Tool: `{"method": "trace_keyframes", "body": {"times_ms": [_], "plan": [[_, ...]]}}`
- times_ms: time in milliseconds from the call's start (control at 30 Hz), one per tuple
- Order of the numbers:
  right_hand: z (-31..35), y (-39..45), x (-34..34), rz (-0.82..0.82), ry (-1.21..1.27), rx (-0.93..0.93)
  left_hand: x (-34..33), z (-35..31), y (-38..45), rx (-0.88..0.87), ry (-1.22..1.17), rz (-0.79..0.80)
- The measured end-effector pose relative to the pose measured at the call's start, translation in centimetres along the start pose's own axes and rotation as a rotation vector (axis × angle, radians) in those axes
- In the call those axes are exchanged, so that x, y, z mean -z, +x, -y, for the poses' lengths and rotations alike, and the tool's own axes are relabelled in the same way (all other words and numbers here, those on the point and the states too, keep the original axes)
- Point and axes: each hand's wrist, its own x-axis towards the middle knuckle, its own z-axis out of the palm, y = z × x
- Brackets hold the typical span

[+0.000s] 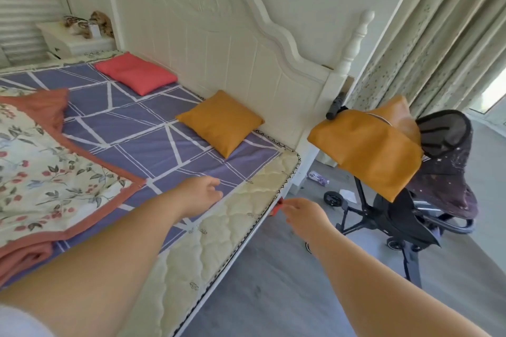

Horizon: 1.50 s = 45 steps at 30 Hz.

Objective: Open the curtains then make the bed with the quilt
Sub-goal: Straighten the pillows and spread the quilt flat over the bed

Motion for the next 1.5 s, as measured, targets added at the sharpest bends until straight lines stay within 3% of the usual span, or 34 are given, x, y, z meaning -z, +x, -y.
{"method": "trace_keyframes", "body": {"times_ms": [333, 500, 667, 800, 1100, 1300, 1500], "plan": [[8.8, 9.7, -4.4, 0.053, -0.035, 0.111, 7.7, 4.2, 6.6, 0.076, -0.087, -0.076], [9.7, 14.8, -7.6, 0.166, 0.008, 0.049, 9.5, 5.6, 9.4, 0.167, -0.073, -0.077], [11.8, 23.6, -8.5, 0.203, -0.078, 0.171, 11.7, 6.1, 14.7, 0.248, -0.049, -0.159], [13.5, 34.9, -8.4, 0.281, -0.203, 0.218, 12.3, 5.7, 23.9, 0.353, -0.021, -0.199], [8.3, 62.3, -5.0, 0.296, -0.409, -0.008, 2.8, 6.6, 47.8, 0.544, 0.112, 0.128], [2.6, 73.6, -6.2, 0.188, -0.545, -0.047, -6.1, 10.1, 54.3, 0.601, 0.256, 0.339], [-3.9, 77.9, -9.4, 0.130, -0.772, -0.112, -12.6, 11.1, 58.0, 0.629, 0.459, 0.338]]}}
